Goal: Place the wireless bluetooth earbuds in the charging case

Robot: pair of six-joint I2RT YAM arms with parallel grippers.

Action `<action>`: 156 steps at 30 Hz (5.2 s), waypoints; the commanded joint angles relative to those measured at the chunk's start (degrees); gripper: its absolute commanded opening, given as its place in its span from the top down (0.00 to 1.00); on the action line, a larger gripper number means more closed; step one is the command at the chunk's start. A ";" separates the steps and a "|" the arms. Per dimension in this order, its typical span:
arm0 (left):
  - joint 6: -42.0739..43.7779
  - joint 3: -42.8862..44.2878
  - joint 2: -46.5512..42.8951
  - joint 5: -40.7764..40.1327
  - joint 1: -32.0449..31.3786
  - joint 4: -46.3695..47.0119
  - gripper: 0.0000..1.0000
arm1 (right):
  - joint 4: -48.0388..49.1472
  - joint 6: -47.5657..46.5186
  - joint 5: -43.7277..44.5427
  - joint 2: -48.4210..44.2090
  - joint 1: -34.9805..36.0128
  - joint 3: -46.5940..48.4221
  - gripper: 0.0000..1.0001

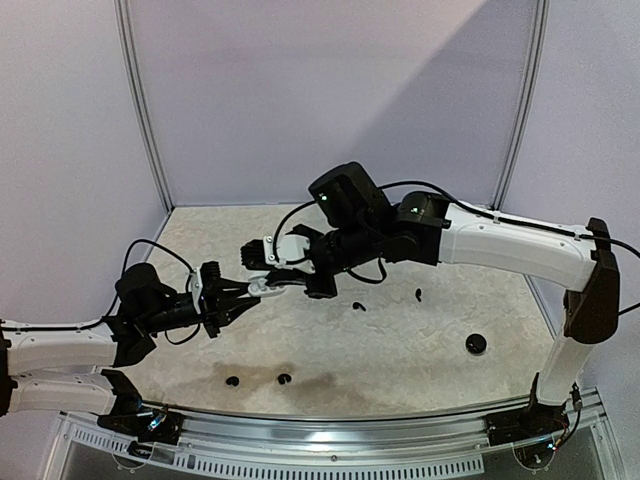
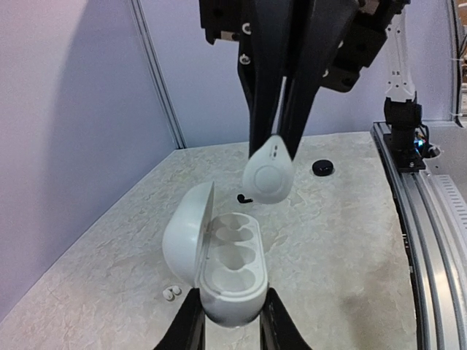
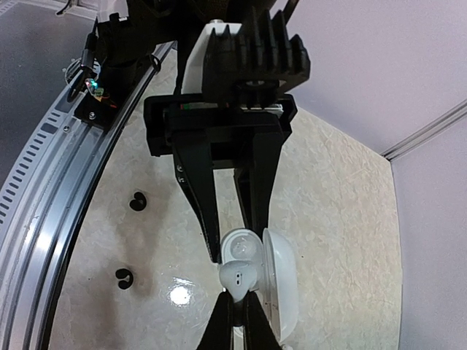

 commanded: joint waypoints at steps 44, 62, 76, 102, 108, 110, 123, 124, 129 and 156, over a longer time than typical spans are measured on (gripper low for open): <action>-3.65 1.61 1.35 6.13 -1.48 2.62 1.00 | -1.13 -1.83 0.29 -2.19 -1.66 -5.01 1.00; -2.91 1.60 1.52 5.87 -1.48 3.10 1.00 | -2.34 -2.68 -0.26 -0.38 -2.18 -4.66 1.00; -2.35 1.88 1.70 5.87 -1.48 3.17 1.00 | -2.39 -2.97 2.40 0.36 -2.14 -3.78 0.91; -9.48 0.80 0.79 0.40 -1.39 2.31 1.00 | -0.50 0.41 -1.92 -5.18 -2.76 -3.79 0.77; -14.22 0.16 -0.16 -2.83 -1.32 1.51 1.00 | 2.38 4.90 -9.44 -8.99 -5.47 -3.77 0.76; -15.29 -0.08 -0.60 -4.13 -1.31 1.17 1.00 | 5.13 9.07 -13.46 -9.84 -7.92 -3.93 0.74; -16.18 -1.62 -2.69 -7.21 -0.37 -0.19 1.00 | -2.82 39.01 3.37 15.59 -23.13 13.72 0.61; -16.02 -1.63 -2.68 -7.16 -0.28 -0.23 1.00 | -4.94 39.12 3.41 18.06 -23.16 16.50 0.62; -15.11 -1.72 -2.84 -7.04 0.18 -0.32 1.00 | -7.21 38.55 4.57 29.13 -23.12 22.10 0.65; -12.62 -1.80 -2.78 -6.45 0.45 -1.11 1.00 | -8.73 33.95 12.97 41.38 -18.96 23.24 0.56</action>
